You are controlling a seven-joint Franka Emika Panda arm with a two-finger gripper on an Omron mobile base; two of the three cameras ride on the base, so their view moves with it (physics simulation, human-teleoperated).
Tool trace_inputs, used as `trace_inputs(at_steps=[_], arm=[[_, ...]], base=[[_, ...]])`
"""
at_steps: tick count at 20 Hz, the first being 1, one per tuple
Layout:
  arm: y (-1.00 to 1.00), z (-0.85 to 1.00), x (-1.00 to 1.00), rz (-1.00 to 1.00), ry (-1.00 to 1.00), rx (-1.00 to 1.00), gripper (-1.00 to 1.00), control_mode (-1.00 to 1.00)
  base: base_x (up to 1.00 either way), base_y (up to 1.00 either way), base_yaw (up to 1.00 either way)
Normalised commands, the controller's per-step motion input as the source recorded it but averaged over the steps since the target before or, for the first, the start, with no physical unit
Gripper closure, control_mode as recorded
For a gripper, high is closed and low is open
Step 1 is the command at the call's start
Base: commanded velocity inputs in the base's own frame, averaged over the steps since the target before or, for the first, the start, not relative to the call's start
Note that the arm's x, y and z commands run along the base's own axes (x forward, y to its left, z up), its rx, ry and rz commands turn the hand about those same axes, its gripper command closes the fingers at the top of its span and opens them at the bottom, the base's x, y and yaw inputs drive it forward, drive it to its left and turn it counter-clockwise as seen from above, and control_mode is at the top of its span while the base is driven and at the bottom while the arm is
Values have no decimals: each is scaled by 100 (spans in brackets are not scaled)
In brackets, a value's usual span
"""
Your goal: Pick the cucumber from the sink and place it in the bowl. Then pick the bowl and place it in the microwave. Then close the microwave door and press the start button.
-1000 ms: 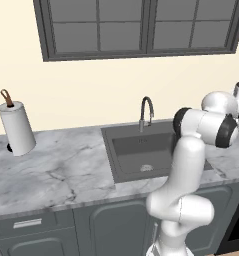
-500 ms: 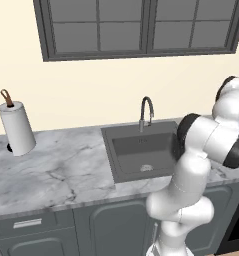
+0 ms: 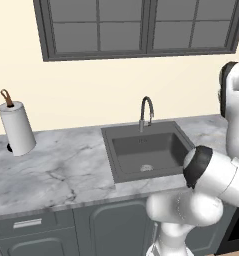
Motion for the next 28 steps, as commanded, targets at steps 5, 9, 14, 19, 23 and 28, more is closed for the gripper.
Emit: trace_inputs(at_steps=[5,9,14,19,23,28], arm=[[70,0,0,-17,-23,-10,100,-100],[37,0,0,-6,-15,-2,100,-100],[33,19,0,-6,-1,1,100,-100],[47,47,0,-8,1,6,100,-100],[24,73,-27,-5,0,2,100,-100],[0,7,-49,0,-3,4,100,-100]], base=[[0,0,0],[0,0,0],[0,0,0],[0,0,0],[0,0,0],[0,0,0]])
